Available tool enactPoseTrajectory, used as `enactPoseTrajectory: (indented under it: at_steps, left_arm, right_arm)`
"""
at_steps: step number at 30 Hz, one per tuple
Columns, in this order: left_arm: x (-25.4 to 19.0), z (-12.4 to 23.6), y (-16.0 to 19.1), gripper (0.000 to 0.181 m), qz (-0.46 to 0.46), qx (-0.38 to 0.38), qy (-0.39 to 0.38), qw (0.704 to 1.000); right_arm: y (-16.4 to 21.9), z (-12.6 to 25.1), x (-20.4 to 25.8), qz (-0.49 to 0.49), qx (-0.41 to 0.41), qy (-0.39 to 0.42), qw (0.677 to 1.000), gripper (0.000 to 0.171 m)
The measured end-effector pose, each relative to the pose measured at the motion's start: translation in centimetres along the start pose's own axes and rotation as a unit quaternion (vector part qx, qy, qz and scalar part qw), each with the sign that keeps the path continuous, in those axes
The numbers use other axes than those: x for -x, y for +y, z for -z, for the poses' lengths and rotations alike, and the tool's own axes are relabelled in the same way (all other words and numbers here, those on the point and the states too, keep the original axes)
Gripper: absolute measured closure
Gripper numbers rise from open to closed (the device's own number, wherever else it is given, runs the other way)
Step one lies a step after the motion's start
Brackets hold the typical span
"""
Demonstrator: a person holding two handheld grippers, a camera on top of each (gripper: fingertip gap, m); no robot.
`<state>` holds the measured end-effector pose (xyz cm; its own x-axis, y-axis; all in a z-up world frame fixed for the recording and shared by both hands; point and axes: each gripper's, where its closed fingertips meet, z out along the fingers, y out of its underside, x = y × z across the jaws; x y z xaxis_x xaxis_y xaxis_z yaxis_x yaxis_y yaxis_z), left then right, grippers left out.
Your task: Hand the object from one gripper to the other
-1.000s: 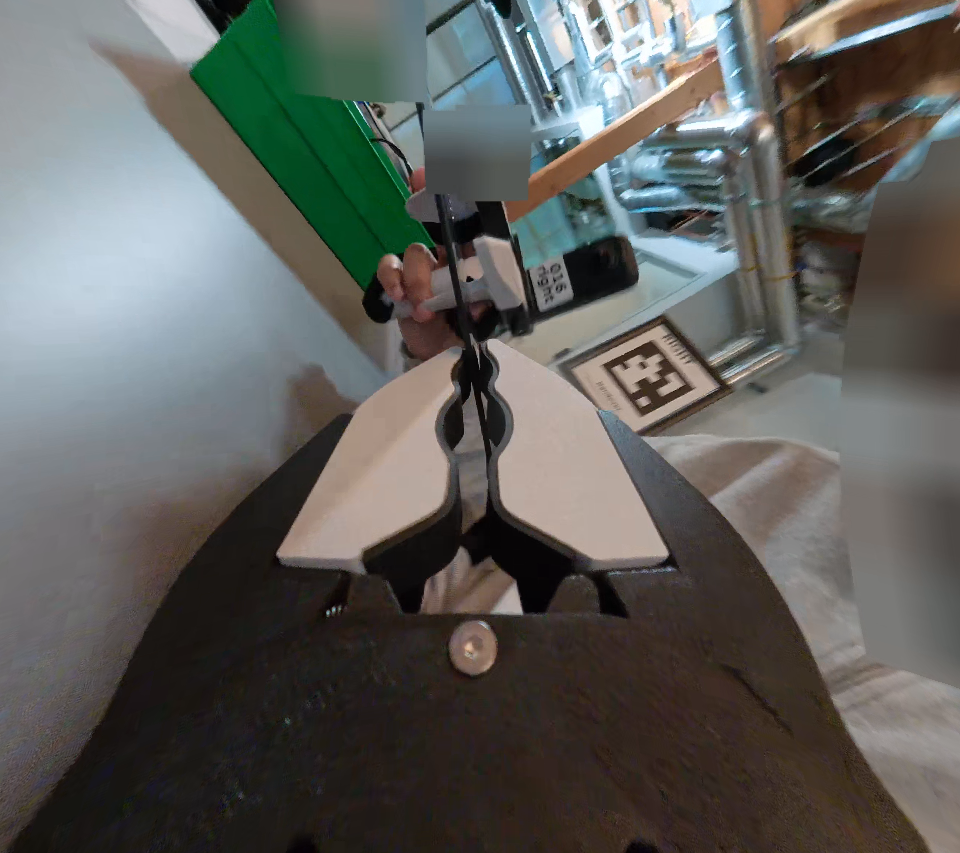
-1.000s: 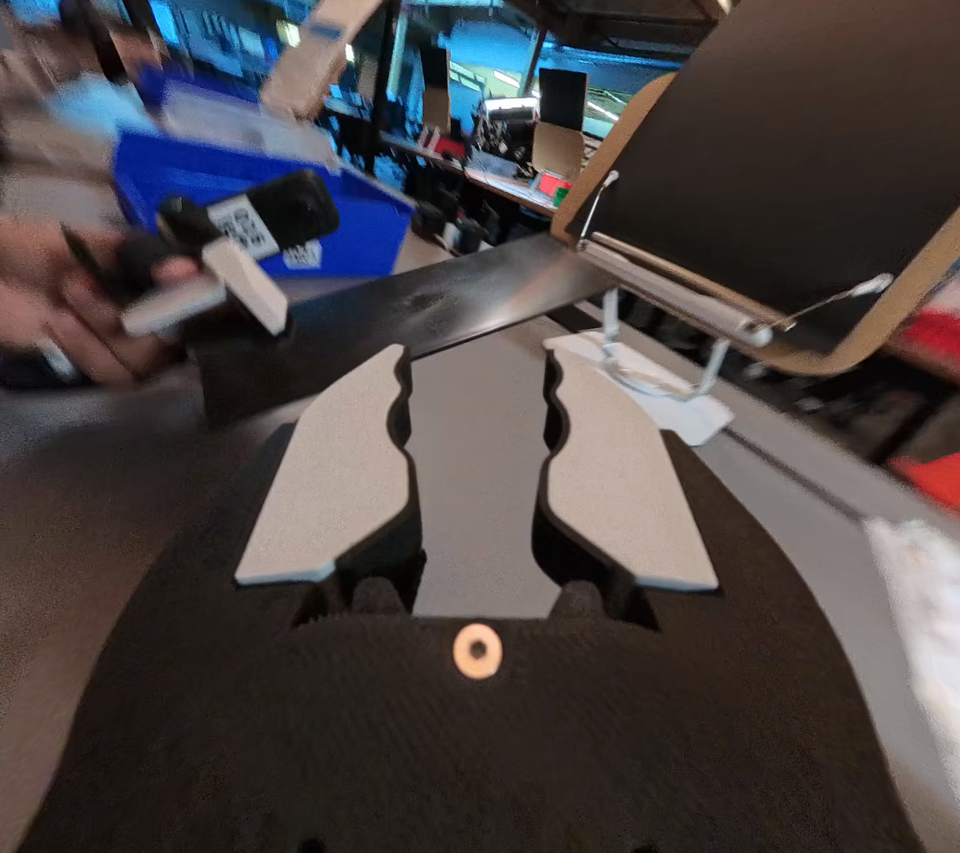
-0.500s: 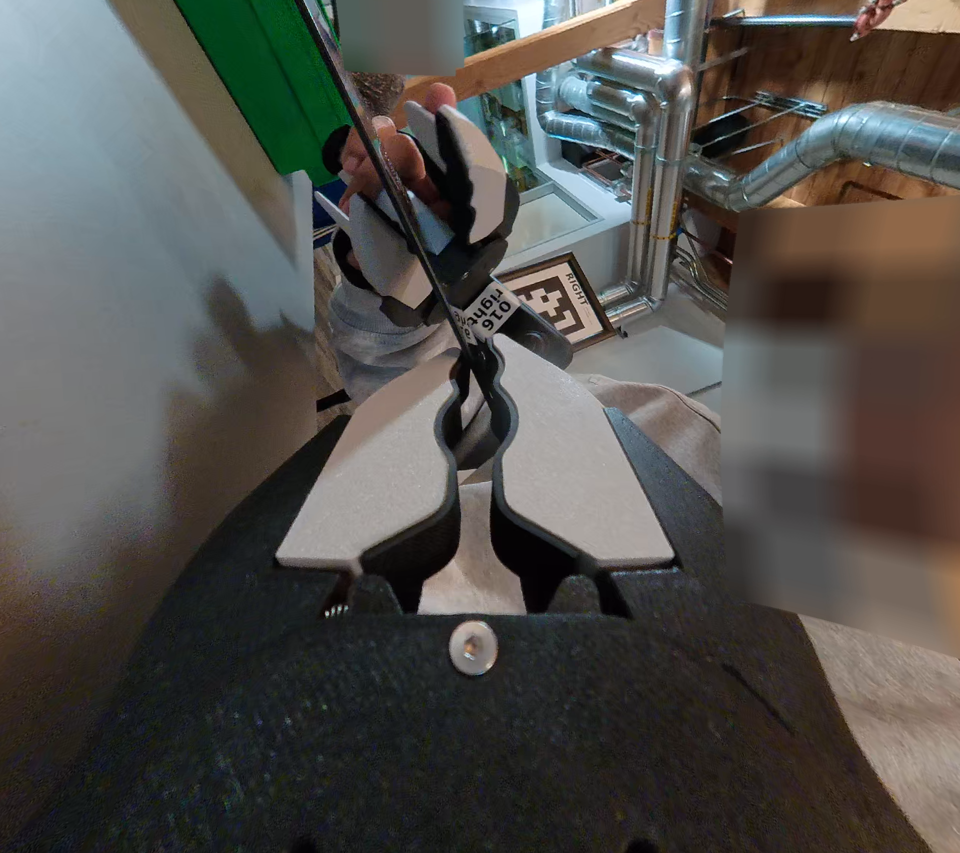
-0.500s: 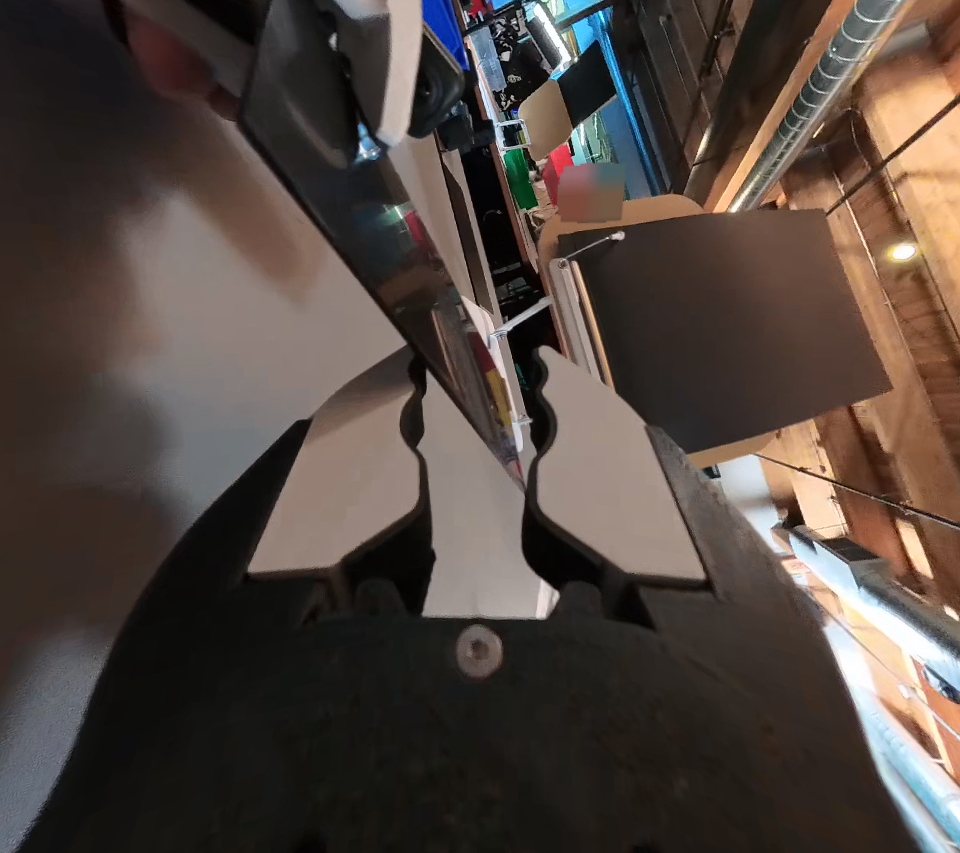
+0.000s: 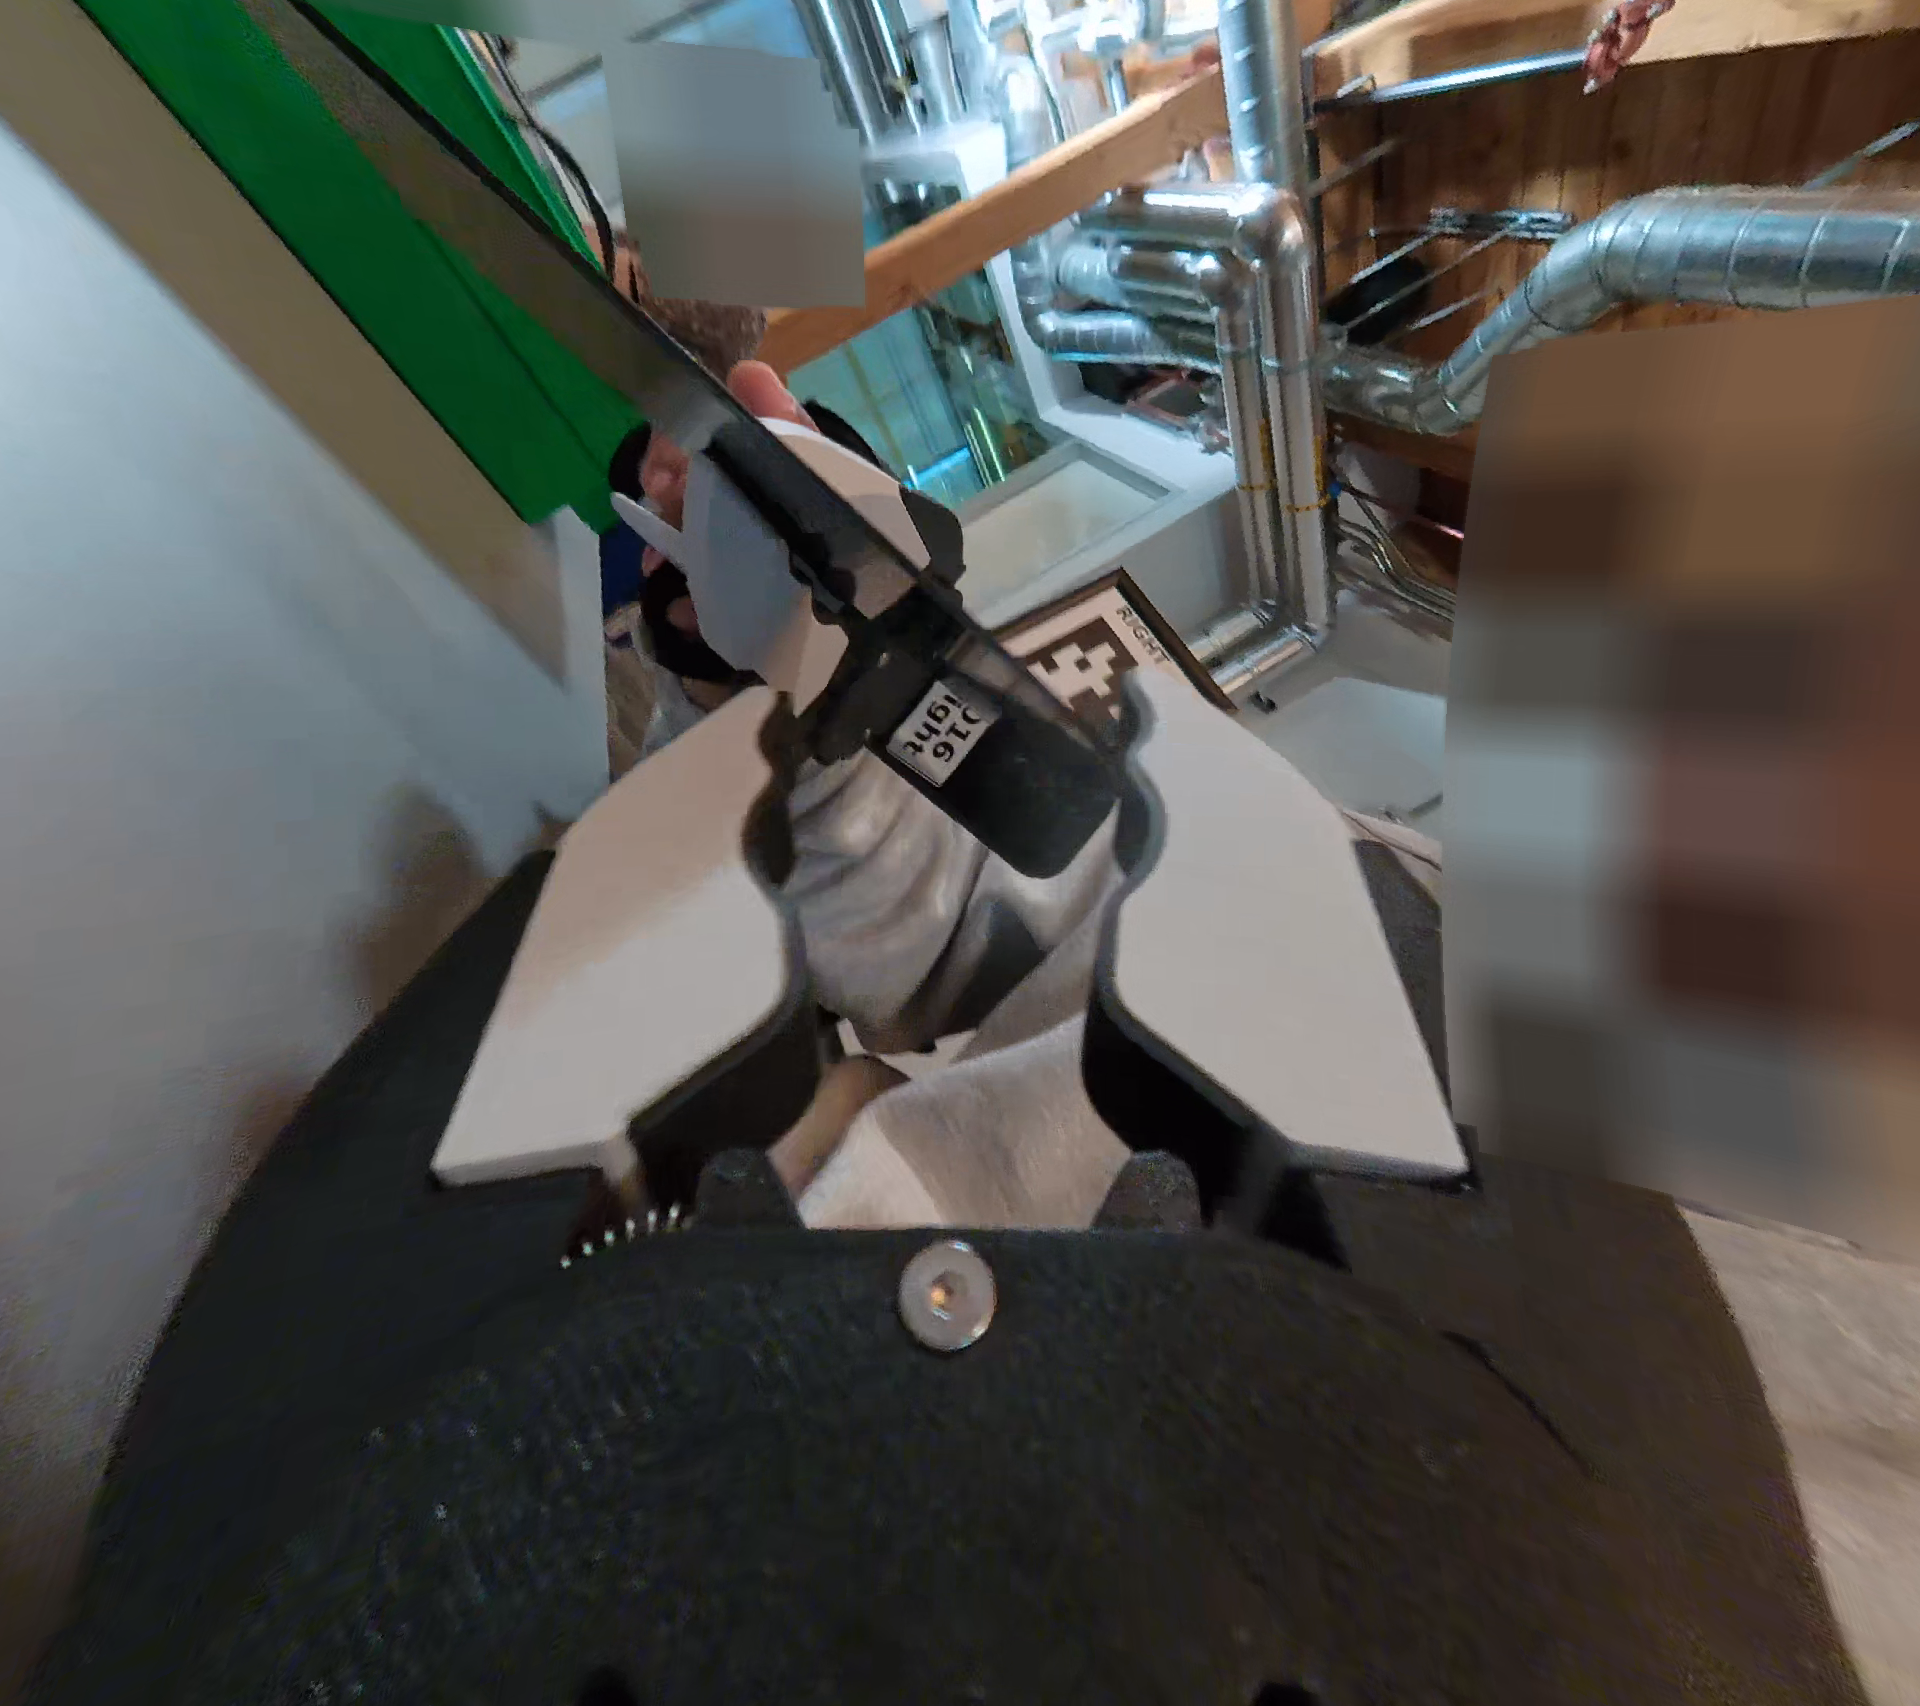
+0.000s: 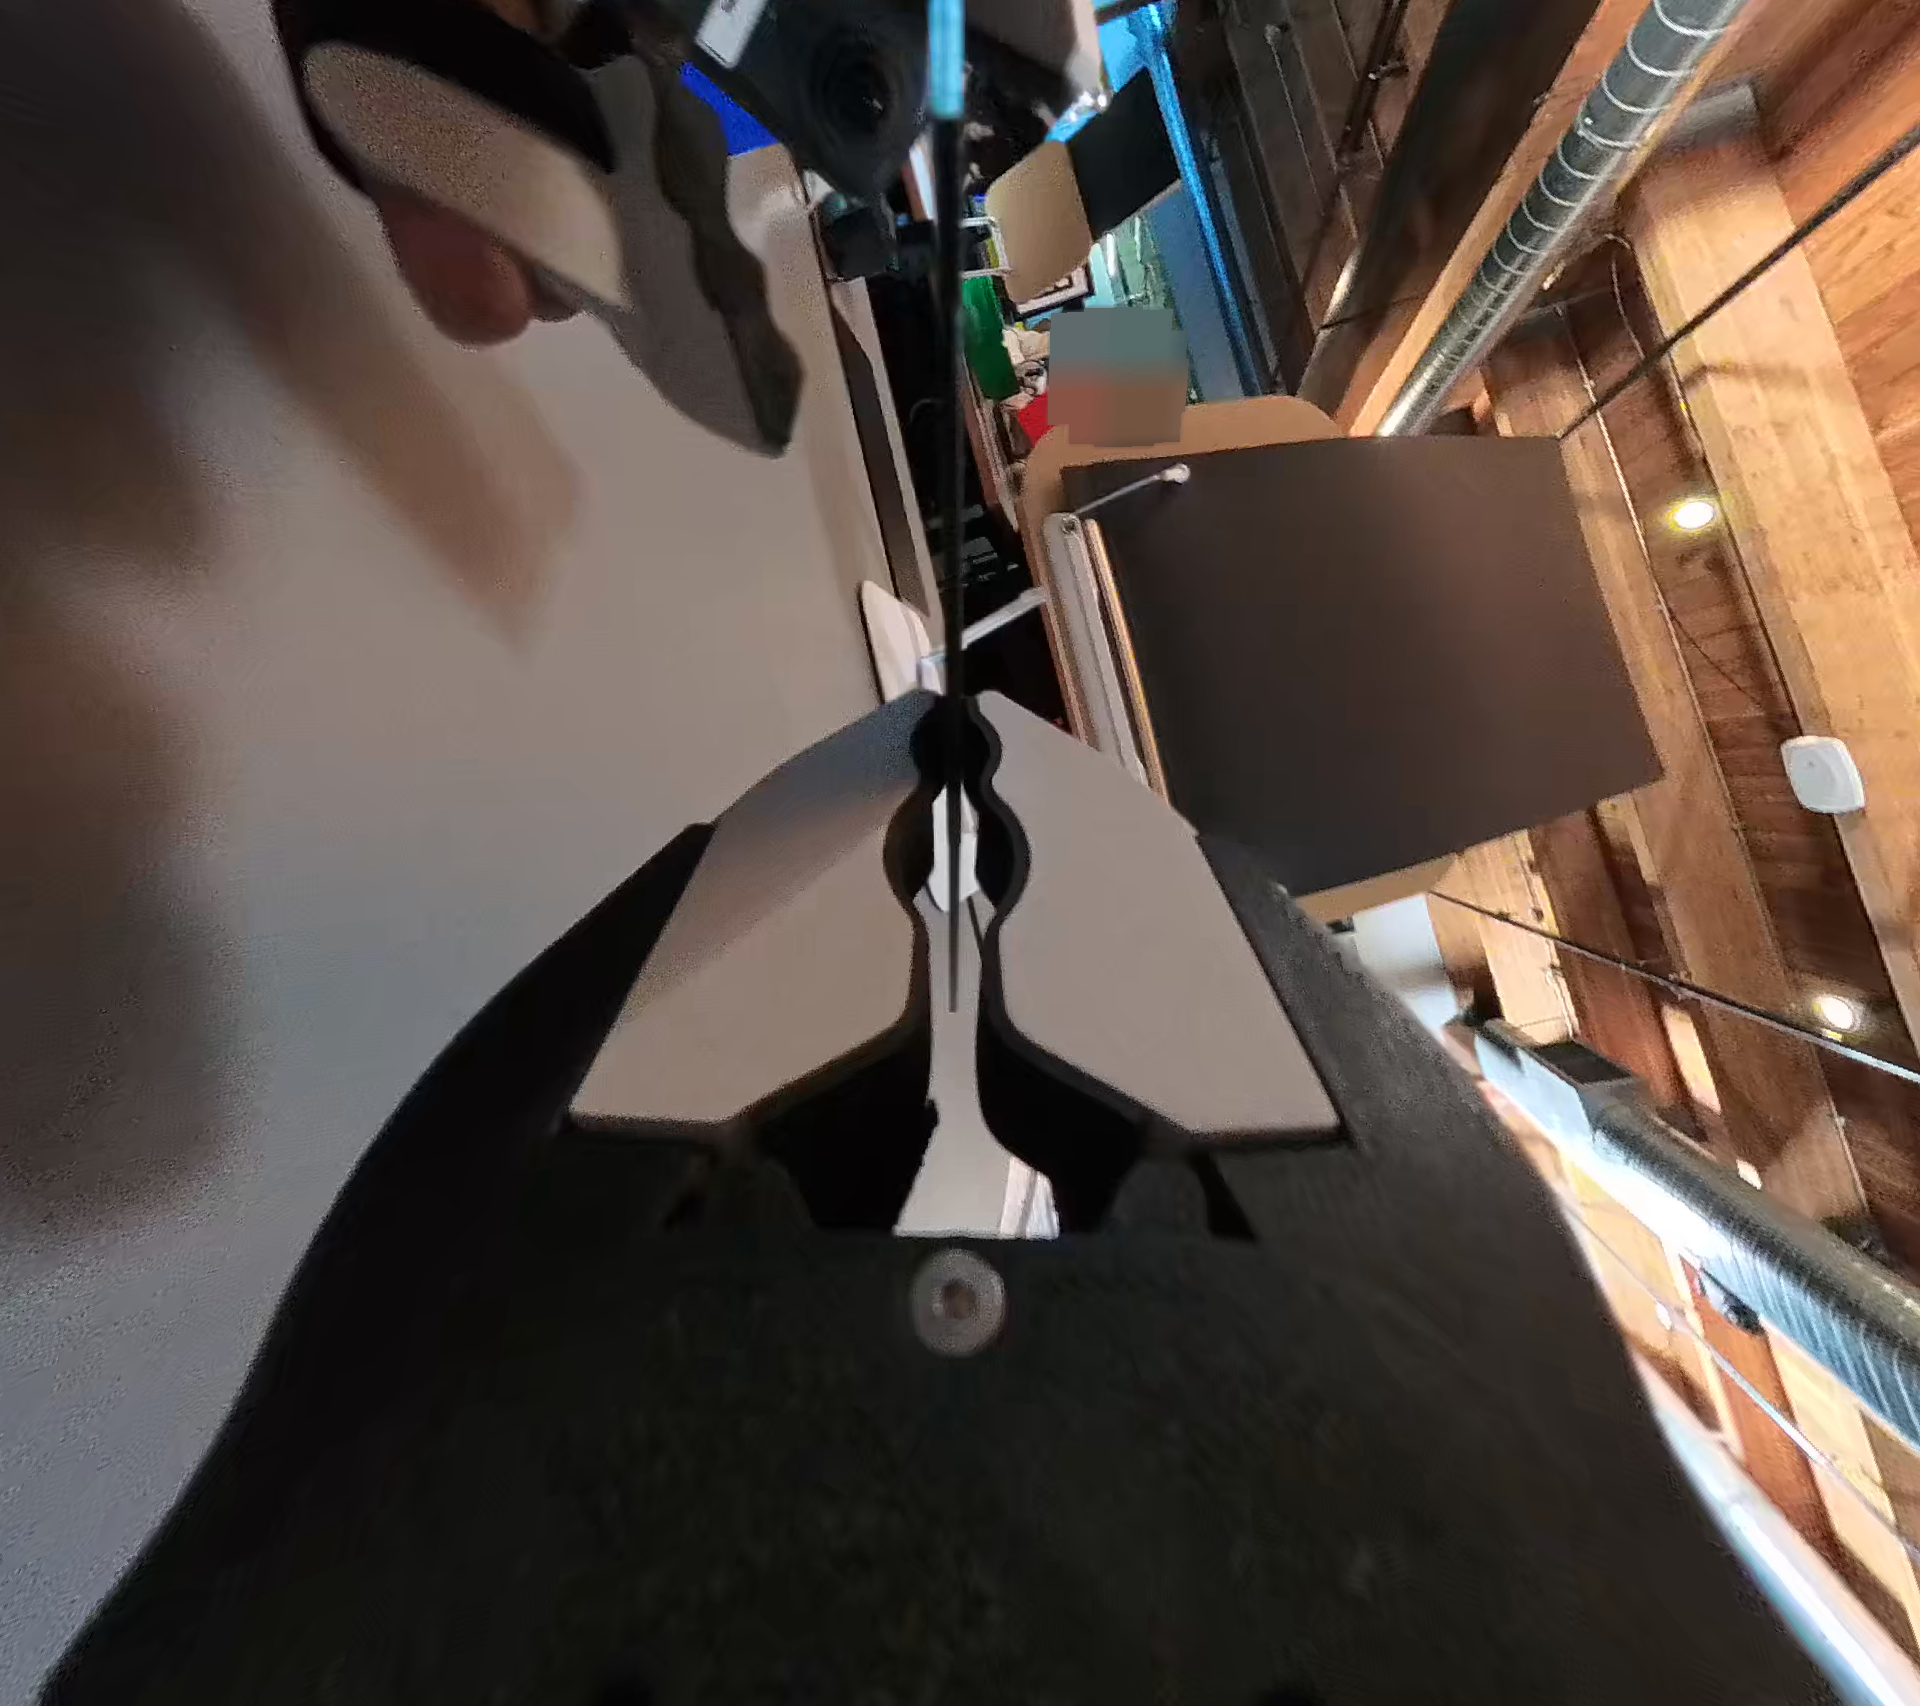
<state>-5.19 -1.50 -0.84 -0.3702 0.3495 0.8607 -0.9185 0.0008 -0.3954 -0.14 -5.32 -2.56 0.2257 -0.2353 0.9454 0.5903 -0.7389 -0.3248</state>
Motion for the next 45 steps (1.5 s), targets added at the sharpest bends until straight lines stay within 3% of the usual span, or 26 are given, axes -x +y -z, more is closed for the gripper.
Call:
enactPoseTrajectory:
  at_steps: [1,6,9,13,16,18,21,24,26,29,31,38,45]
  left_arm:
    - [0.0,0.0,-0.3,0.112,-0.015,-0.009,-0.005,1.0]
    - [0.4,0.1,-1.2,0.091,-0.145,-0.02,-0.089,0.985]
    - [-0.5,0.3,-2.2,0.08,-0.201,-0.053,-0.095,0.973]
    - [-1.7,0.8,-3.1,0.077,-0.234,-0.089,-0.082,0.965]
    - [-1.2,1.0,-3.2,0.079,-0.268,-0.084,-0.113,0.953]
    - [-0.6,0.9,-3.0,0.082,-0.3,-0.071,-0.143,0.94]
    - [0.4,0.6,-2.4,0.088,-0.34,-0.038,-0.183,0.922]
    - [1.1,0.4,-1.7,0.106,-0.36,-0.01,-0.2,0.911]
    - [1.2,0.1,-1.0,0.118,-0.359,0.008,-0.19,0.914]
    - [1.3,-0.5,0.3,0.147,-0.348,0.039,-0.169,0.921]
    - [1.3,-0.8,0.9,0.181,-0.356,0.056,-0.16,0.919]
    - [0.9,-1.0,0.9,0.181,-0.367,0.051,-0.162,0.914]
    - [-0.7,-0.1,-1.3,0.181,-0.341,-0.028,-0.137,0.93]
  right_arm:
    - [0.3,0.1,-0.4,-0.012,0.002,0.007,1.0,0.169]
    - [0.5,0.5,-2.0,-0.093,-0.013,0.016,0.995,0.167]
    - [0.0,0.5,-2.1,-0.135,-0.03,0.005,0.99,0.167]
    - [-0.1,0.8,-2.9,-0.207,-0.047,-0.005,0.977,0.168]
    - [-0.7,1.0,-2.5,-0.299,-0.071,-0.058,0.95,0.169]
    - [-1.6,1.1,-1.7,-0.389,-0.088,-0.127,0.908,0.169]
    - [-3.1,1.4,-1.0,-0.525,-0.117,-0.229,0.811,0.169]
    - [-3.7,1.7,-0.6,-0.613,-0.134,-0.297,0.719,0.169]
    - [-4.1,1.9,-0.1,-0.641,-0.138,-0.333,0.678,0.17]
    - [-5.0,2.2,0.0,-0.66,-0.153,-0.363,0.639,0.17]
    - [-5.3,2.2,-0.1,-0.669,-0.16,-0.366,0.627,0.17]
    - [-5.1,2.0,-0.4,-0.676,-0.175,-0.347,0.626,0.167]
    - [-3.6,1.4,-1.5,-0.704,-0.176,-0.3,0.619,0.14]
